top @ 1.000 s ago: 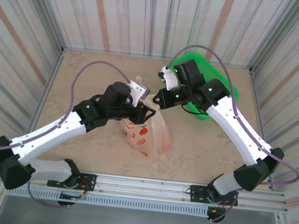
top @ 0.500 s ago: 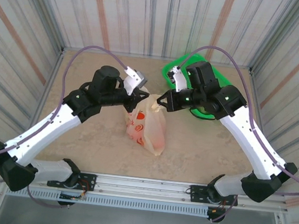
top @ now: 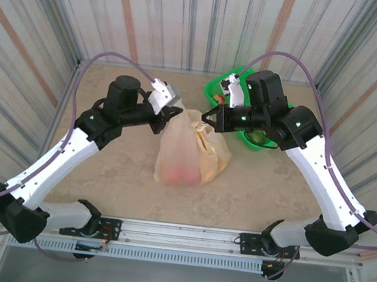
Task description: Place the fake fruits into the plastic bag and tie a complex knot
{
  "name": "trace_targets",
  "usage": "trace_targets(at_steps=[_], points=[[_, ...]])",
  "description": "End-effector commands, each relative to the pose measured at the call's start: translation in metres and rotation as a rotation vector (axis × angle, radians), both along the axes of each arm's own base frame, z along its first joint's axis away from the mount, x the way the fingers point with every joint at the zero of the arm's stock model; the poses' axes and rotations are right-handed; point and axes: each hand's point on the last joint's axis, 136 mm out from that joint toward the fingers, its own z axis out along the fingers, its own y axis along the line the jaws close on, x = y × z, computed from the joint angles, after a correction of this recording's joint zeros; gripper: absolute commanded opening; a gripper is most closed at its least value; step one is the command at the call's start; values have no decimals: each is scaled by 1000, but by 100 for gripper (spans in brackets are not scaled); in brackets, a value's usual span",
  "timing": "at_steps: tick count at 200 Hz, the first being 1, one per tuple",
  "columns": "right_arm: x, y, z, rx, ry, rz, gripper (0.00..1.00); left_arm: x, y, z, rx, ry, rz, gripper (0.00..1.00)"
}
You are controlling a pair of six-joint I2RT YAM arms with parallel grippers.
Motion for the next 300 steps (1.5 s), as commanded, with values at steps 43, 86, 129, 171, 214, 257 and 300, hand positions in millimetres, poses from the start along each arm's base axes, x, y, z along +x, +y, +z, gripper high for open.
trace_targets(at_steps=[43,86,129,171,214,257,300], points=[[-22,-12,-32,-34,28,37,8,-32,2,-17,-123,45,-87,39],[-16,-51,-51,-286,-116,-20,44,-18,16,-25,-90,2,26,49],[6,-79,0,-260,-425,-152,53,-3,1,-26,-125,18,13,58],[48,-63,-39,-249,-545,-47,53,4,15,-38,-154,-32,99,59],[72,-44,-67,-207,-636,31,60,-4,26,-30,-178,-89,136,61],[79,-33,-83,-150,-595,88,55,-9,23,-26,-183,-99,119,60],[64,-22,-32,13,-481,117,0,-8,33,-19,-166,-156,167,60]])
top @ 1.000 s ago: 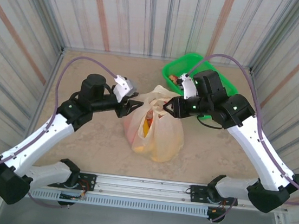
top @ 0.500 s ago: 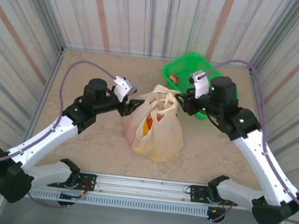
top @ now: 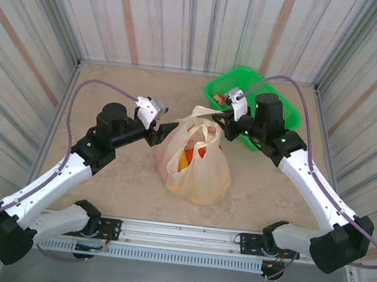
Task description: Place the fake fruits into the plastic bag and tie a complex knot
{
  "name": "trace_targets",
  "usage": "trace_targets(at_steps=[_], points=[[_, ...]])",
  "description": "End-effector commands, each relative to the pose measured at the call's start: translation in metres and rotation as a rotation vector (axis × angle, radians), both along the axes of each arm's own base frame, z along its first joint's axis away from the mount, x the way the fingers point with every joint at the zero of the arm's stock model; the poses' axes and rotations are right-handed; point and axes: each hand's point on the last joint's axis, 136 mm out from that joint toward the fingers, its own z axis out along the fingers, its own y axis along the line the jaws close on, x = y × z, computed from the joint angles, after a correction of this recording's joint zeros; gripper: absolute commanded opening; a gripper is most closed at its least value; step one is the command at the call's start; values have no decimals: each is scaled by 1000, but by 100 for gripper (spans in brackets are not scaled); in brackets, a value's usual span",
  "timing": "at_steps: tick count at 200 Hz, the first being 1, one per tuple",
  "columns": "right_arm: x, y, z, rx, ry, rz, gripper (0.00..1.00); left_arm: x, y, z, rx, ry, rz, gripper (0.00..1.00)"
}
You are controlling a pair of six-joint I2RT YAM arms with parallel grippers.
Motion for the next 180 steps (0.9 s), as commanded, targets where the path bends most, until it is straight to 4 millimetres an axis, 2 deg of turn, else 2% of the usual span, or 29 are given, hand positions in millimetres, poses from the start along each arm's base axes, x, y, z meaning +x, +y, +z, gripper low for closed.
trace_targets(at_steps=[1,19,38,63,87,94,97,119,135,146,166,180], points=[[-12,11,51,120,56,62,0,0,8,13,-3,-71,41,60],[-21,16,73,176,206,69,0,-3,5,18,-6,-93,15,60],[-31,29,86,233,365,109,0,-8,-2,29,-18,-123,-38,64],[-37,50,92,256,521,152,0,-9,-12,47,-19,-151,-98,71],[-44,70,92,246,607,216,0,-20,-26,61,-24,-244,-193,78],[-45,74,87,230,626,222,0,-24,-30,64,-21,-277,-223,79],[-46,75,97,236,605,232,0,-26,-33,64,-19,-289,-239,79],[-48,87,98,236,639,263,0,-33,-43,64,-11,-369,-308,80],[-53,97,102,236,644,297,0,-28,-47,57,17,-377,-314,80],[-59,104,107,236,656,331,0,-14,-44,56,22,-384,-247,80],[-68,113,111,224,662,377,0,10,-35,59,17,-404,-109,80],[-72,118,113,223,670,400,0,13,-34,64,-16,-410,-91,79]])
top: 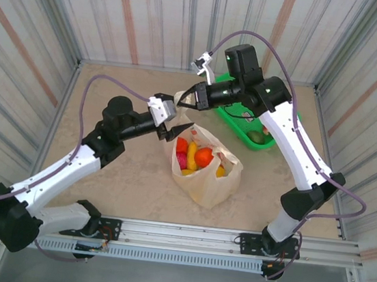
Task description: Place the fake fruits into the plastic bag and tie a complex knot
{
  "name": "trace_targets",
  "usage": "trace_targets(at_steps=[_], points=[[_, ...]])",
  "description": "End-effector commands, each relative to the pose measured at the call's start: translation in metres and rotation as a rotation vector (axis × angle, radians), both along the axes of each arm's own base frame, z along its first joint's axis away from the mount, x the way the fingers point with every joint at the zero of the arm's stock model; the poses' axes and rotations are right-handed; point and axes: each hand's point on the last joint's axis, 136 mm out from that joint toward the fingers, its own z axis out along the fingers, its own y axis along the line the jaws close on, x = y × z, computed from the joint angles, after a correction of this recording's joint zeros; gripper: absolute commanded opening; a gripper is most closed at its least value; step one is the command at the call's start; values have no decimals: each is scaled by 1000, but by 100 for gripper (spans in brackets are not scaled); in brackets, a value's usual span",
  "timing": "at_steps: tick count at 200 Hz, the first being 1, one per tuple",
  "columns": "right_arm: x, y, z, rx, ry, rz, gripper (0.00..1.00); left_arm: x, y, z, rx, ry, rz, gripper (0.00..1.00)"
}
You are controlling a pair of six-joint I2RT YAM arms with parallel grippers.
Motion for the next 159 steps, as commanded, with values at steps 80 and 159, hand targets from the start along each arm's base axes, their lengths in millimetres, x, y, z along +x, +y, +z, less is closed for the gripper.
trace_targets(at_steps=[80,159], points=[[9,-11,7,-29,-32,-54,5,-33,-4,3,-92,25,-136,0],[-1,-83,12,-250,-701,-379,68,-15,19,-10,-53,169,63,0]])
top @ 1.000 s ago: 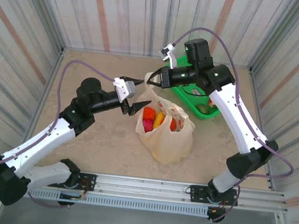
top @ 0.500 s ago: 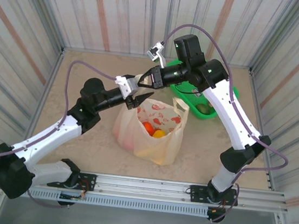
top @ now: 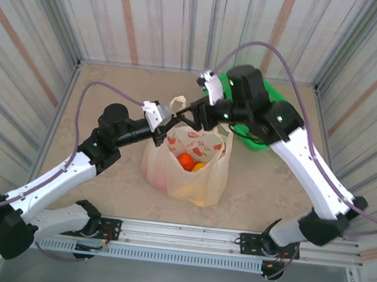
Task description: Place the fake fruits into the plastic bag and tie a complex knot
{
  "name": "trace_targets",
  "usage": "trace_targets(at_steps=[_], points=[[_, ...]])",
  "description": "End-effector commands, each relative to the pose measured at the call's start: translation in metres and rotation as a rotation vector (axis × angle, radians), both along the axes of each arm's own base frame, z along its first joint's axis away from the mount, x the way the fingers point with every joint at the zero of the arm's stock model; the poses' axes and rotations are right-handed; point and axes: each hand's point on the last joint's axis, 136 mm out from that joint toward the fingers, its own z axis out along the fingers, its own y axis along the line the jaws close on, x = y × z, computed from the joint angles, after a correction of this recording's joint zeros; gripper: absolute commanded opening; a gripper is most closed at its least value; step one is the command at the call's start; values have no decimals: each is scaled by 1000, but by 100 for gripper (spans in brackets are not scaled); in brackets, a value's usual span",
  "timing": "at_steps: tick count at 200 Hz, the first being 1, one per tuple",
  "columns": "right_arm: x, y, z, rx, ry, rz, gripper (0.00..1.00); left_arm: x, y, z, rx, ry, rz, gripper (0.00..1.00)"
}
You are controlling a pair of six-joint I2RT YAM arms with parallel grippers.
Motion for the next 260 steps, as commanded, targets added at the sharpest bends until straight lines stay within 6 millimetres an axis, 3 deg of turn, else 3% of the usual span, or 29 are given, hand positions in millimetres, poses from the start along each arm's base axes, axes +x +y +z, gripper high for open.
trace_targets(at_steps=[1,36,64,81,92,102,118,131,191,215,240,260], points=[[15,-45,20,-50,-278,-159,68,2,9,5,-5,57,58,0],[-7,-65,-6,-142,-258,-138,69,5,3,4,10,161,53,0],[-11,-79,-15,-197,-289,-171,69,2,2,6,-10,167,40,0],[-10,-79,-25,-237,-279,-158,63,0,0,9,-14,195,25,0],[-6,-78,-30,-270,-279,-158,53,-4,-1,8,-15,227,2,0],[0,-77,-31,-280,-289,-157,37,-5,-2,5,-12,260,-13,0],[6,-72,-24,-246,-297,-141,13,-7,-2,0,-4,297,-22,0],[10,-67,-16,-198,-289,-104,0,-8,-2,-1,-10,304,-27,0],[23,-51,21,-110,-368,-3,0,-8,-2,3,-78,381,-57,0],[9,-35,10,-69,-338,122,0,-11,-9,2,-94,417,-113,7],[7,-26,-9,-50,-335,142,0,-20,-18,7,-116,465,-224,11],[-7,-17,-10,-9,-396,182,0,-25,-24,4,-113,488,-277,13]])
